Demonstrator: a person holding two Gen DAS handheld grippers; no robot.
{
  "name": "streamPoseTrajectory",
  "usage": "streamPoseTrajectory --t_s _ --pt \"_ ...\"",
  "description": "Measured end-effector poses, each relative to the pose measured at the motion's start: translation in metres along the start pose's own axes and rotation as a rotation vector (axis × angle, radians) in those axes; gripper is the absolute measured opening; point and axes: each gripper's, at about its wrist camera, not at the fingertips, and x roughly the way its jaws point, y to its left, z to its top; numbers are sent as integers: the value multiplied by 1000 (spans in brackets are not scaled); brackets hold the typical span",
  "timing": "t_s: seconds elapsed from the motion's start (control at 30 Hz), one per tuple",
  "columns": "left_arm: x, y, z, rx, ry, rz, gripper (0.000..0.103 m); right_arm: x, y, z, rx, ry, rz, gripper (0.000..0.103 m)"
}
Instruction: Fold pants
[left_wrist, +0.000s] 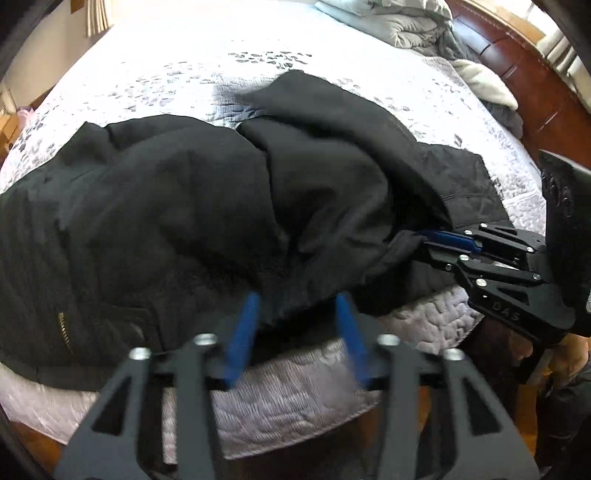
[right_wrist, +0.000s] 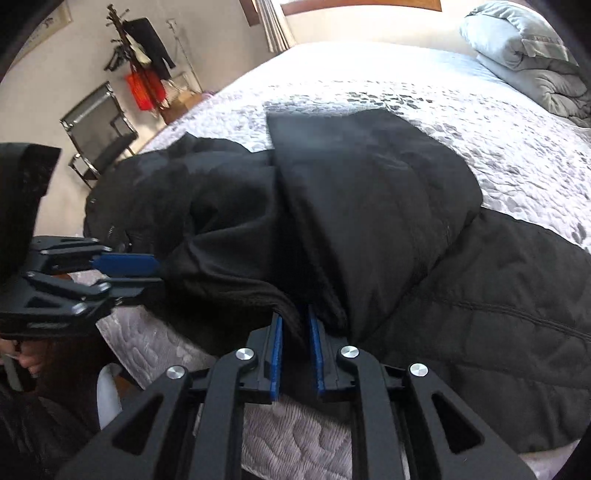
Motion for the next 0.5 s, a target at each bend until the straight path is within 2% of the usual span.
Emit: streamPoseTrajectory --t_s 0.17,0.2,0.23,0.27,0.3,0.33,0.4,0.5 --pt "-23 -2 -2 15 -29 -21 64 -14 13 4 -50 51 -69 21" --pt "-26 0 -1 3 -35 -27 66 -15 16 3 -67 59 -88 26" --pt "-29 3 0 -12 -42 -36 66 -17 19 3 -86 67 -106 35" --pt "-32 7 2 -34 -51 -45 66 -19 23 2 -111 71 -120 49" --pt "-34 11 3 -53 -57 -45 67 -22 27 0 -128 63 -117 81" --pt "-34 15 3 -67 -59 -42 67 -27 31 -1 -143 36 -118 92" --pt "-32 24 6 -93 -58 -38 68 -37 38 -6 -168 -17 -164 93" --pt "-32 35 12 -139 -66 -10 68 -47 34 -3 -117 -31 -121 93"
